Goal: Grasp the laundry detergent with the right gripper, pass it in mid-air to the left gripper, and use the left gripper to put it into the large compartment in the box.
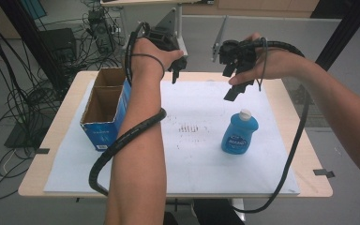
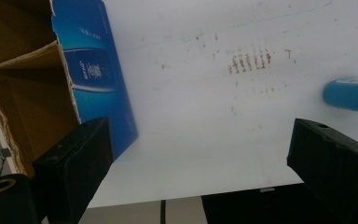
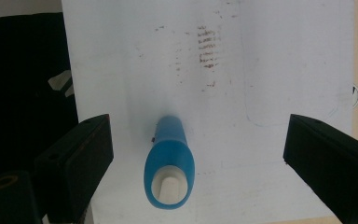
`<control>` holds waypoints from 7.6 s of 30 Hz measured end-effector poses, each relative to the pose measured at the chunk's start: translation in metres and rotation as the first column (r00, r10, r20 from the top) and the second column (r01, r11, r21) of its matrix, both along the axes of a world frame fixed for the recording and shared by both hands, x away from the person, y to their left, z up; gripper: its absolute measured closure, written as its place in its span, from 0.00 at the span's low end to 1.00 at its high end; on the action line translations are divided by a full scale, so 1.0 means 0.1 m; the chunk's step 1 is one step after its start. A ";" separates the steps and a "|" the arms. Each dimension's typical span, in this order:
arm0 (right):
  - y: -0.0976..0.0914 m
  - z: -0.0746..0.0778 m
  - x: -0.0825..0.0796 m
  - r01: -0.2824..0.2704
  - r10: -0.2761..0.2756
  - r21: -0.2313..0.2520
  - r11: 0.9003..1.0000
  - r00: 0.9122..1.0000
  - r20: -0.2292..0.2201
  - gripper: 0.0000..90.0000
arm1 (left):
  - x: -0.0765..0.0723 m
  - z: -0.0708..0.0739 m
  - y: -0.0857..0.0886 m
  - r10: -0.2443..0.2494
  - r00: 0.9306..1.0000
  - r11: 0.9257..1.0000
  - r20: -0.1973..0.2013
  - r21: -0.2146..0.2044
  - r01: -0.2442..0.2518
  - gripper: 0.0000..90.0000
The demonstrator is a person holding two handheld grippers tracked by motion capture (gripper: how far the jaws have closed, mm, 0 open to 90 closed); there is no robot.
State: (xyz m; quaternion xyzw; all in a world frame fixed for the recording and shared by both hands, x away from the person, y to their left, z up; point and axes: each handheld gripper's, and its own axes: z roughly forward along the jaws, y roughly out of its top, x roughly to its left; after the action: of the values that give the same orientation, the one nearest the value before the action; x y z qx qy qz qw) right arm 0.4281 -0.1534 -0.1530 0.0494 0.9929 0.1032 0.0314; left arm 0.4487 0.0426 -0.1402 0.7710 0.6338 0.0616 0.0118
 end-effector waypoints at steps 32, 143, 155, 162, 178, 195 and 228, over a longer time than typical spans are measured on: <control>-0.24 -0.06 -0.04 0.030 -0.030 -0.005 1.000 1.000 0.001 0.09 | -0.07 0.03 -0.04 -0.006 1.000 1.000 0.006 0.002 0.006 0.08; -1.56 -1.73 -0.41 0.175 -0.163 0.360 0.916 0.985 -0.062 0.04 | -0.24 -0.04 0.06 -0.011 1.000 1.000 0.026 0.011 0.010 0.07; -1.53 -1.95 -0.43 0.167 -0.166 0.442 0.881 0.985 -0.043 0.04 | -0.23 -0.10 0.06 -0.008 1.000 1.000 0.022 0.008 0.008 0.07; -1.49 -2.06 -0.45 0.169 -0.169 0.479 0.862 0.985 -0.044 0.04 | -0.22 -0.11 0.06 -0.011 1.000 1.000 0.019 0.006 0.011 0.07; -1.46 -2.24 -0.44 0.142 -0.171 0.565 0.813 0.985 -0.002 0.03 | -0.21 -0.15 0.06 -0.009 1.000 1.000 0.019 0.009 0.009 0.07; -1.42 -2.36 -0.44 0.133 -0.180 0.621 0.773 0.984 0.013 0.03 | -0.18 -0.19 0.01 -0.024 1.000 1.000 0.013 0.011 0.024 0.07; -1.43 -2.37 -0.46 0.133 -0.189 0.661 0.739 0.982 0.014 0.03 | -0.15 -0.19 -0.02 -0.025 1.000 1.000 0.016 0.009 0.025 0.07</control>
State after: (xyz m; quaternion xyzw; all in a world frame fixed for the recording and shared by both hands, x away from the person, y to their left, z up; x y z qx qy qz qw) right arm 0.3822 -0.2963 -0.3901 0.1386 0.8832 0.4439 0.0603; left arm 0.4332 0.0406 -0.1596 0.7783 0.6238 0.0705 0.0145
